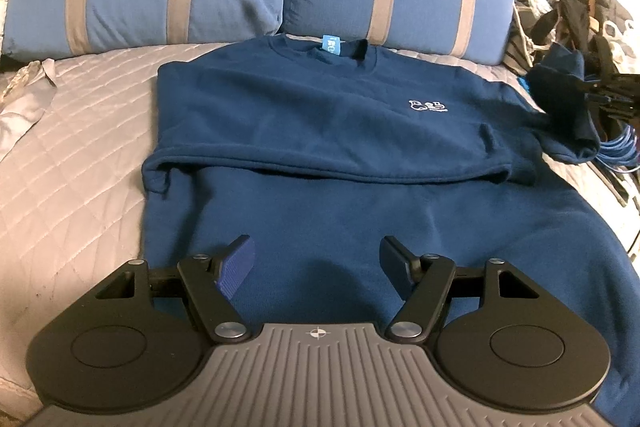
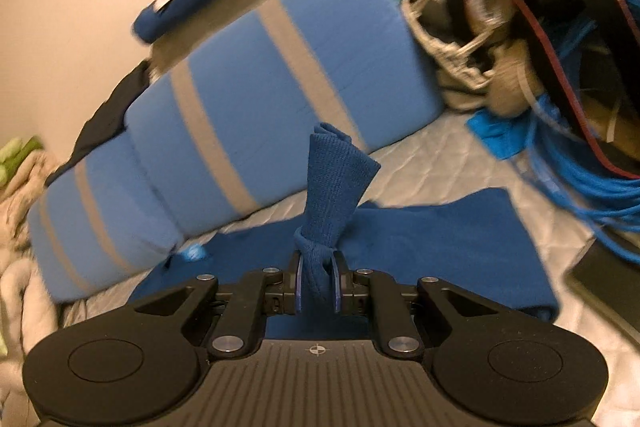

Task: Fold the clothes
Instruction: 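Lay the held sleeve across the chest with the right gripper and release, then move the left tool to the sweatshirt hem and grasp it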

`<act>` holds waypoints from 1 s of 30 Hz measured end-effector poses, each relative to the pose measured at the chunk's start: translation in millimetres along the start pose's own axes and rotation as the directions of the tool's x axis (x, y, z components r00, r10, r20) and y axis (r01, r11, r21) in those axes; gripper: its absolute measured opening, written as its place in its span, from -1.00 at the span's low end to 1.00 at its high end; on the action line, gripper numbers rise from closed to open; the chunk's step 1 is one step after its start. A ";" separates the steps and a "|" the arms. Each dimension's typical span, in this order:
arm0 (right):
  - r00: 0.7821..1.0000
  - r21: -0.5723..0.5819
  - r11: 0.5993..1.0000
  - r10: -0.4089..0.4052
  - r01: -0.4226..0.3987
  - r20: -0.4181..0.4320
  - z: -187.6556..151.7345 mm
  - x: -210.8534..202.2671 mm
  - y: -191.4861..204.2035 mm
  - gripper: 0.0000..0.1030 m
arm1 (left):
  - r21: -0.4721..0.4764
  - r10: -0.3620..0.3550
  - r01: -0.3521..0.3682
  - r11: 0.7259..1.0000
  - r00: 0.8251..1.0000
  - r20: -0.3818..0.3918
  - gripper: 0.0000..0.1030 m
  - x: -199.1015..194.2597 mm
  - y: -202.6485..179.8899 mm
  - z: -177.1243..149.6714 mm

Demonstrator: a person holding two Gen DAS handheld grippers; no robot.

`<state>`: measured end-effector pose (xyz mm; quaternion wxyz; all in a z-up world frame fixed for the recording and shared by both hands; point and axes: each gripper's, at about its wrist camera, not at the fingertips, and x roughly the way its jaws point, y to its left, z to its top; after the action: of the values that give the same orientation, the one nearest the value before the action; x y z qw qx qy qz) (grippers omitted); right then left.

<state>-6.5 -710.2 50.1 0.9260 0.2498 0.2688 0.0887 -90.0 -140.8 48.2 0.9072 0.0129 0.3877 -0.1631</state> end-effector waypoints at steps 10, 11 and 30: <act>0.987 -0.189 0.971 0.133 -0.148 -0.088 -44.4 24.2 83.4 -0.70 | -0.004 0.008 -0.008 1.000 1.000 -0.002 0.34 -0.1 0.3 -0.1; 0.985 -0.215 0.964 0.140 -0.159 -0.100 -49.8 27.6 92.0 -0.70 | -0.007 0.007 -0.007 1.000 1.000 -0.002 0.34 -0.2 0.8 -0.1; 0.974 -0.634 0.749 0.068 -0.193 -0.216 -115.2 22.2 164.4 0.76 | -0.191 -0.251 0.233 0.954 0.965 -0.080 0.34 15.0 -6.8 71.5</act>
<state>-55.2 -514.5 39.7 0.9182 -0.0781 0.2854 0.2633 -32.4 -162.3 88.3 0.8564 -0.1081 0.4460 -0.2366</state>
